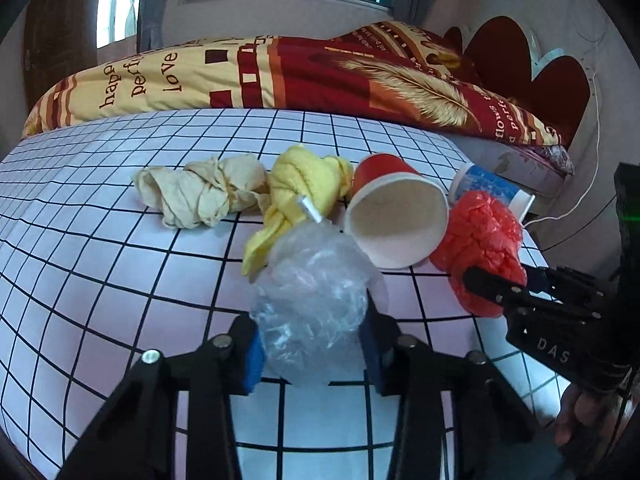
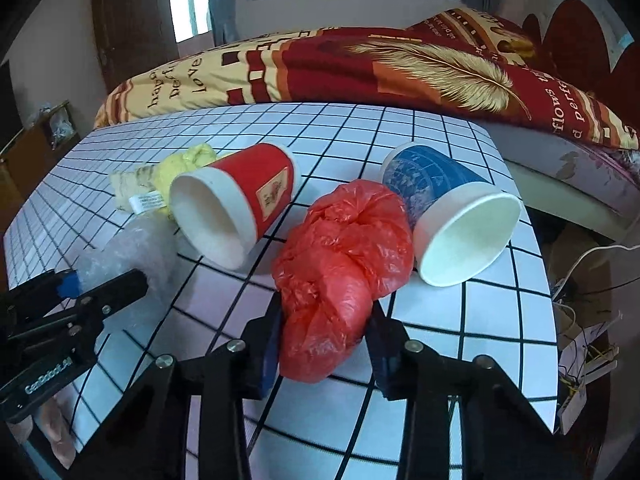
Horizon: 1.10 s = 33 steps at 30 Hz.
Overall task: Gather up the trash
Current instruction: 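Grasp the clear plastic bag with left tool while right tool grasps red bag, then carry both plastic bags over the black bin and open both tools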
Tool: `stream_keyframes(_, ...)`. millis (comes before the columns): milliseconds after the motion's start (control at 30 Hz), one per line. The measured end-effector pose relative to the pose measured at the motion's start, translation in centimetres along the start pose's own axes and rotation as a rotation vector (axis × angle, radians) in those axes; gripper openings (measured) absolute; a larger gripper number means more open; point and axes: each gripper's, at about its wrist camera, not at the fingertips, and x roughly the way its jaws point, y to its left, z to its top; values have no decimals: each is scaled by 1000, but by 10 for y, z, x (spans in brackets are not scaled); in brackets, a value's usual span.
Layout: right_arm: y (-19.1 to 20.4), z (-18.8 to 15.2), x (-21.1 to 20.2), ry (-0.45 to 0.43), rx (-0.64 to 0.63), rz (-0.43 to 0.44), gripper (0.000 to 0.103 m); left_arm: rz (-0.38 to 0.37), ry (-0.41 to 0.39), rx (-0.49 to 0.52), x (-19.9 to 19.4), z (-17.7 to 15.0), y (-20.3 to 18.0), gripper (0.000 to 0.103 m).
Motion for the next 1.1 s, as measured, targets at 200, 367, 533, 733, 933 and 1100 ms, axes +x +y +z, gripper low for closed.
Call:
stream_keyframes(200, 9, -12, -19, -34, -52, 26, 37, 0, -37, -18, -18, -5, 5, 34)
stream_keyframes(367, 15, -27, -45, -78, -88, 51, 37, 2, -48, -10, -34, -13, 6, 34)
stream_keyframes(533, 11, -45, -79, -129, -90, 50, 37, 4, -54, 9, -49, -25, 2, 34)
stream_keyframes(733, -12, -74, -127, -190, -61, -4, 37, -19, -54, 43, -65, -45, -9, 34)
stream_keyframes(933, -53, -108, -163, -193, -7, -98, 37, -71, -49, 103, -74, -59, -41, 34)
stream_keyframes(1100, -80, -141, -185, -168, 16, -167, 37, -134, -45, 162, -81, -73, -77, 34)
